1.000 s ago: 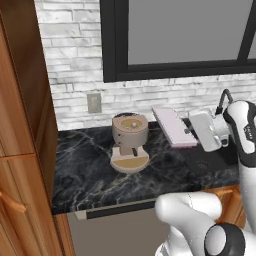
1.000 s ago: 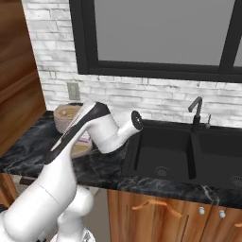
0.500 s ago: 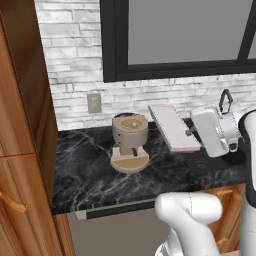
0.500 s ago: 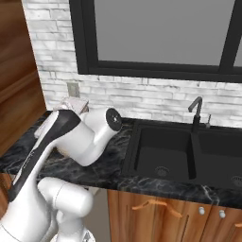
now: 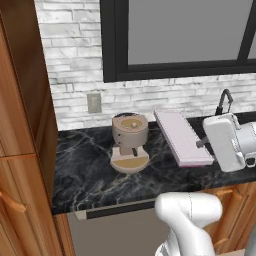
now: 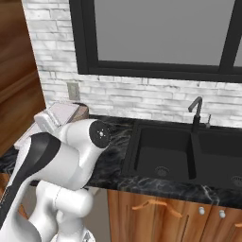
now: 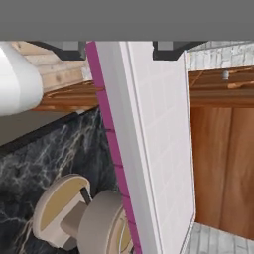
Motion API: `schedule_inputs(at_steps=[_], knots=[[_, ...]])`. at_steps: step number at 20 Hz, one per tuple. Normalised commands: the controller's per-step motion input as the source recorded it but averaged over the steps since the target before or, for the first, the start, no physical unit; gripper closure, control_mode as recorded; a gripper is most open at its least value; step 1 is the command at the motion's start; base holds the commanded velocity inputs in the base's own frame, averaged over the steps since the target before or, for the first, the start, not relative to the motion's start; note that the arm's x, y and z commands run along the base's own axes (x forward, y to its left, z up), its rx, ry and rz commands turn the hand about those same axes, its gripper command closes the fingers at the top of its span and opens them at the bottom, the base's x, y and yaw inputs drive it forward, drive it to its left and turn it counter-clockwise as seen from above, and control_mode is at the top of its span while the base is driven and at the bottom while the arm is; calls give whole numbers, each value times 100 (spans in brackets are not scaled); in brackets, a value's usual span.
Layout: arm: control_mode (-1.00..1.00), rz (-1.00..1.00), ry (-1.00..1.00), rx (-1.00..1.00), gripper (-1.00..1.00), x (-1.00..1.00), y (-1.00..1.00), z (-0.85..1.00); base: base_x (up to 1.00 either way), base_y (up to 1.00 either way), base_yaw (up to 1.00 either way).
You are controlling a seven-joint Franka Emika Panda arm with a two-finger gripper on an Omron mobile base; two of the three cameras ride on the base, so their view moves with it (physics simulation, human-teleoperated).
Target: The ice cube tray has been filled with water. Take the tray and place it in the freezer to make ice. Close the freezer door after placing the tray.
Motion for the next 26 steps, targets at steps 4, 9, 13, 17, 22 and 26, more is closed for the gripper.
schedule_inputs(at_steps=[4, 9, 13, 17, 22, 26], knots=[[100, 0, 1, 1, 100, -23, -2, -1, -9, 0, 0], [100, 0, 0, 0, 100, 0, 0, 0, -89, -1, 0], [100, 0, 0, 0, 100, 0, 0, 0, -91, -2, 1], [100, 0, 0, 0, 100, 0, 0, 0, -6, 0, 55], [100, 0, 0, 0, 100, 0, 0, 0, 0, 0, 99], [100, 0, 0, 0, 100, 0, 0, 0, 0, 0, 100]])
